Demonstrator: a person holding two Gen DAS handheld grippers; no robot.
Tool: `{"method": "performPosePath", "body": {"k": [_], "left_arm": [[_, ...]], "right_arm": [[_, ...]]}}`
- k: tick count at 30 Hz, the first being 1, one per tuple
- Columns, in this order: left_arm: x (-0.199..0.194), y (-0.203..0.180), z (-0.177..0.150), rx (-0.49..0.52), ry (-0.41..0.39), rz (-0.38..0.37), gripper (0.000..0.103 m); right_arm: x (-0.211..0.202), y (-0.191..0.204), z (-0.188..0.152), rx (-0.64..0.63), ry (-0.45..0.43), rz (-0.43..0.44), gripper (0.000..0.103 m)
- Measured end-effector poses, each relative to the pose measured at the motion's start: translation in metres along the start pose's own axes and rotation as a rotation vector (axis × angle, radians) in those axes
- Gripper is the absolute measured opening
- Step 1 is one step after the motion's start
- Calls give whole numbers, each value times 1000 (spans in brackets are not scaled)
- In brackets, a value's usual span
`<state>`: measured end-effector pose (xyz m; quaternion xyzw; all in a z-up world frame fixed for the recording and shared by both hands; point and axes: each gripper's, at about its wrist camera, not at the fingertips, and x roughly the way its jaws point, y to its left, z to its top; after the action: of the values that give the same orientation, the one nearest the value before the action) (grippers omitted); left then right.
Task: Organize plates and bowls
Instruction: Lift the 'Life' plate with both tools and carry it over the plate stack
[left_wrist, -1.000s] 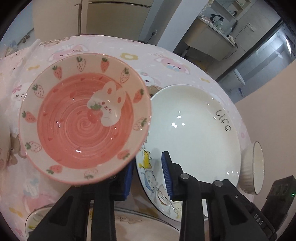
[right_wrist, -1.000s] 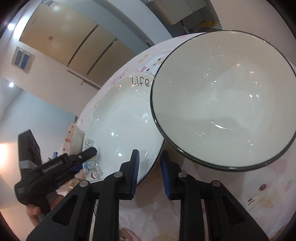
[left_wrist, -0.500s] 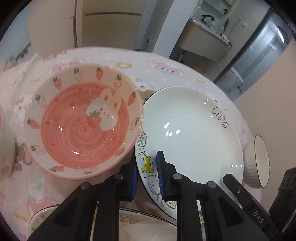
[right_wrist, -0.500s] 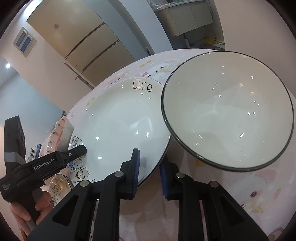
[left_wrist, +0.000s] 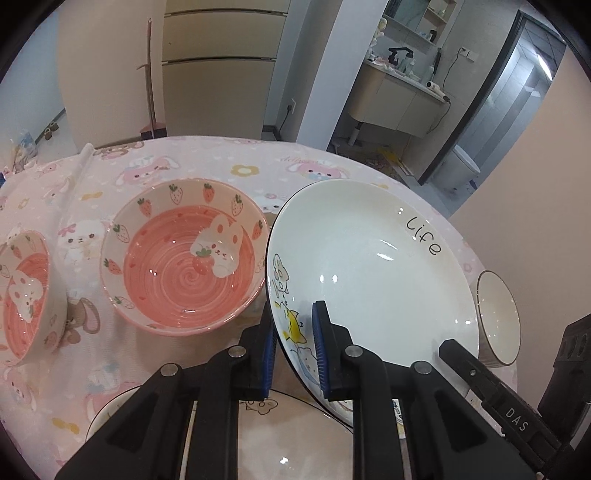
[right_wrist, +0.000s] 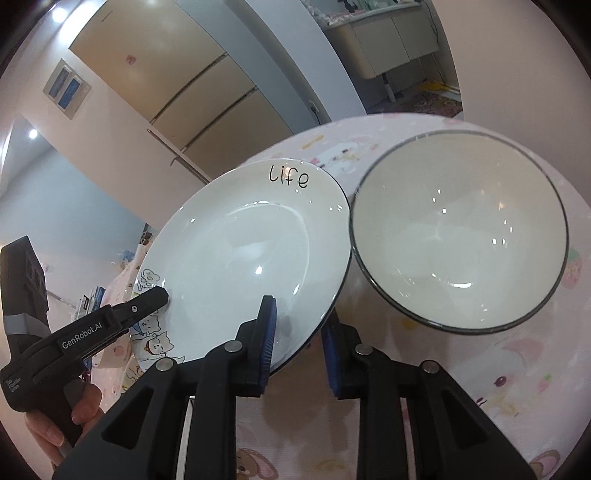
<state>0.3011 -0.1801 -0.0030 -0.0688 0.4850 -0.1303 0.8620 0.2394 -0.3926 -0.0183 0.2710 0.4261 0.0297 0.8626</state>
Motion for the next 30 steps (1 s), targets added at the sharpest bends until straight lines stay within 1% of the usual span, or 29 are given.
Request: {"method": "performPosePath", "body": {"k": [5,14,18,22,26,30], "left_arm": [[-19,-2,1,-5,-10,-32,20],[-65,2,-2,-27,-49,-88,20],[-95,4,-7,-21,-80,-91,20],[-131,8,-12,-12,-143,-67,20],[-165,18,-16,-29,-191,-75,20],[-191,30,-25,-28,-217,-69,20]], "right_arm": [[-18,6,5,-19,-38,2,23],[-53,27,13,-85,-61,14,24],[-71,40,10,-113,-76,34,24],[-90,61,4,-150,-91,60,25],[-104,86,-2,-200,-103,73,26],[-118,105,-9,-233,-105,85,26]]}}
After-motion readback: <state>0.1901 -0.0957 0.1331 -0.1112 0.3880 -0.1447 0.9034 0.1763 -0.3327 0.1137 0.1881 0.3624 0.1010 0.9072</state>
